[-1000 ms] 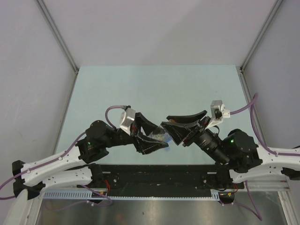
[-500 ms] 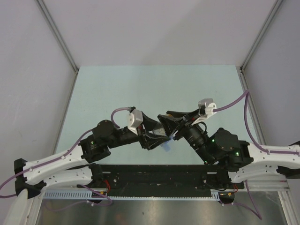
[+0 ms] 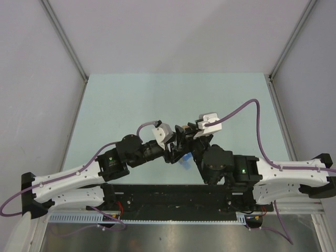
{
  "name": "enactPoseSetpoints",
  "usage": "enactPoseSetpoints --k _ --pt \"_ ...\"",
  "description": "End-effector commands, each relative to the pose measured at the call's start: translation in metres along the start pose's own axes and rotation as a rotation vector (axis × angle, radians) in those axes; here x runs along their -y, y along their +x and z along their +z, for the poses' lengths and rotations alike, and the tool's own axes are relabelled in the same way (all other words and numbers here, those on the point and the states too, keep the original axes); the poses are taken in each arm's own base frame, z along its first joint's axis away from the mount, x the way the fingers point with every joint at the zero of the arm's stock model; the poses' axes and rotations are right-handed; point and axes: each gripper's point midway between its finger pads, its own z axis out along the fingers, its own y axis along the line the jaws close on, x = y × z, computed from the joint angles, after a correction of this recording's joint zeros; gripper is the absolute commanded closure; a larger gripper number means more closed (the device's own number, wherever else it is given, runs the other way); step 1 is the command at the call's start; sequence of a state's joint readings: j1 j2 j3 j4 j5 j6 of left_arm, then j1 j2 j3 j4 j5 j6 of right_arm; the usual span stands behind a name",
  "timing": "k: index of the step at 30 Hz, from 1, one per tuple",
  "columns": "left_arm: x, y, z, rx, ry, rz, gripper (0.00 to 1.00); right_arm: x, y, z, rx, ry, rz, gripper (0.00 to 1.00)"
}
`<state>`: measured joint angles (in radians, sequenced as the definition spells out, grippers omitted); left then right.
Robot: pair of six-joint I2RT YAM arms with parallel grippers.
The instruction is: Sort the pills into containers
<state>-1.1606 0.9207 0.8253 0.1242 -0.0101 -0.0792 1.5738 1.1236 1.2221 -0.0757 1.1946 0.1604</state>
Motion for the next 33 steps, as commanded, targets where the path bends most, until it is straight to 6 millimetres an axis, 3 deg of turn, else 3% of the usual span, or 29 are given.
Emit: enactPoseSetpoints --k 1,9,15,24,33 --pt "-0.051 -0.099 -0.011 0.308 -0.277 -0.019 0.99 -0.012 0.028 -0.003 -0.053 -0.008 -0.145 1.00" --pt "-0.055 -0.097 -0.011 0.304 -0.300 -0.015 1.00 -0.021 0.014 0.005 -0.048 0.019 -0.097 0.99" --pt "-0.055 -0.091 -0.011 0.293 -0.302 -0.017 1.00 -0.035 0.014 0.005 -0.070 -0.042 -0.060 0.89" --pt "-0.055 -0.088 -0.011 0.288 -0.298 -0.018 0.99 -0.047 0.015 -0.001 -0.083 -0.111 -0.076 0.64" --pt "-0.055 -0.085 -0.012 0.285 -0.301 -0.031 1.00 -0.059 0.009 -0.009 -0.078 -0.185 -0.072 0.58"
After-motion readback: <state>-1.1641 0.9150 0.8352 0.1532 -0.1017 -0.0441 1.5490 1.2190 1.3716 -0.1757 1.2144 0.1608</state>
